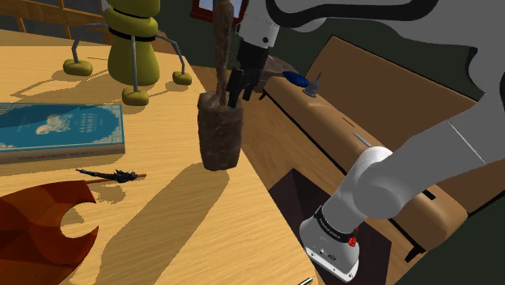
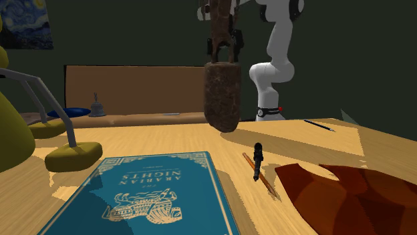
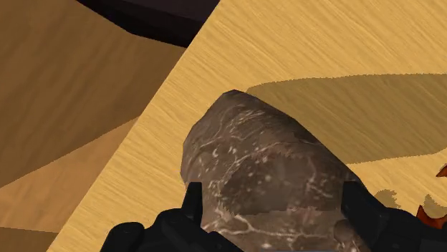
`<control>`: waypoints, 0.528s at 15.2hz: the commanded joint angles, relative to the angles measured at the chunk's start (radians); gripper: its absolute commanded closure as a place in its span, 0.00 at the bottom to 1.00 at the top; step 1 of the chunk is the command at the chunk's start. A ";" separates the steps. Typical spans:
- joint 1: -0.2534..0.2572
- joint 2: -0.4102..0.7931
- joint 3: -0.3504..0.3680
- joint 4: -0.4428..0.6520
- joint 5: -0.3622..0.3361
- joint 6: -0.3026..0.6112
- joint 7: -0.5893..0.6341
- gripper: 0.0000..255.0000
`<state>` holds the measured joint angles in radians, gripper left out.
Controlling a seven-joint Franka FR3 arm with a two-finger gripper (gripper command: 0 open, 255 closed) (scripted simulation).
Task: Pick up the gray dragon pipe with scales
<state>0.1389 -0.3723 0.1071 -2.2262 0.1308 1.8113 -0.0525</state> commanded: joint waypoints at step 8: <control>0.015 0.290 0.143 0.128 -0.045 0.169 0.025 0.00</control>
<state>0.1623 -0.1279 0.2408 -2.0885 0.3198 1.9921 -0.0208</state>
